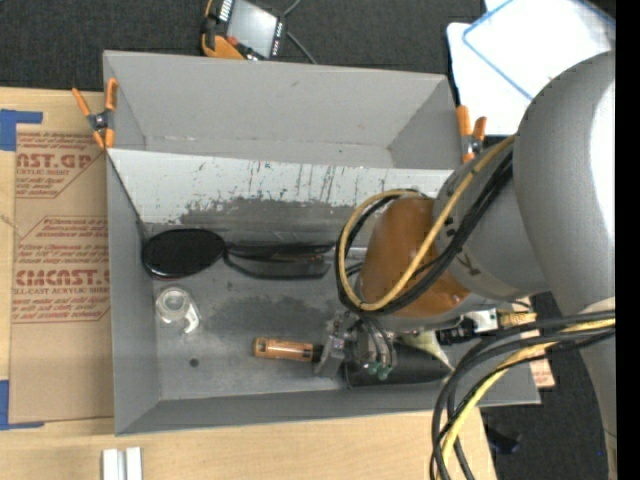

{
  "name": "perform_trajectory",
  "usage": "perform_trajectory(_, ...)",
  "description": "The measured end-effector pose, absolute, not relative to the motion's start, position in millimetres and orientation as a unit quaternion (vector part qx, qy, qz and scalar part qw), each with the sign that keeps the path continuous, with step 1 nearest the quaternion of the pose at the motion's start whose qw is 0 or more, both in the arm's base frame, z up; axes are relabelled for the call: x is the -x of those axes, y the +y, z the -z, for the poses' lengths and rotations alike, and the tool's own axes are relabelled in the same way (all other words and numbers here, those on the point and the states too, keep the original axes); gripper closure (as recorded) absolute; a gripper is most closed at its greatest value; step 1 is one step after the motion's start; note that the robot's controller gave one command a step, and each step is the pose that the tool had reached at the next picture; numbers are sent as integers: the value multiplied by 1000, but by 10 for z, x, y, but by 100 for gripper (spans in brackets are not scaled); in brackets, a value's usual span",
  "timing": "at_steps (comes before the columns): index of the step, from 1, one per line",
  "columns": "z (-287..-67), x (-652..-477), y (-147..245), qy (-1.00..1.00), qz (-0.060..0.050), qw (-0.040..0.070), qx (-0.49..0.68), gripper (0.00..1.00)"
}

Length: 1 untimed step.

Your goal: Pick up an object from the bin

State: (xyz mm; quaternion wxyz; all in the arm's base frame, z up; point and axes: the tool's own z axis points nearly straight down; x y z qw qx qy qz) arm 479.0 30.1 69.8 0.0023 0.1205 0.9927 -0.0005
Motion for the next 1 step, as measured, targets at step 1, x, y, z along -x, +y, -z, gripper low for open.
perform_trajectory(1, -698, -4790, 301, 993, 1, 2, -121, 100)
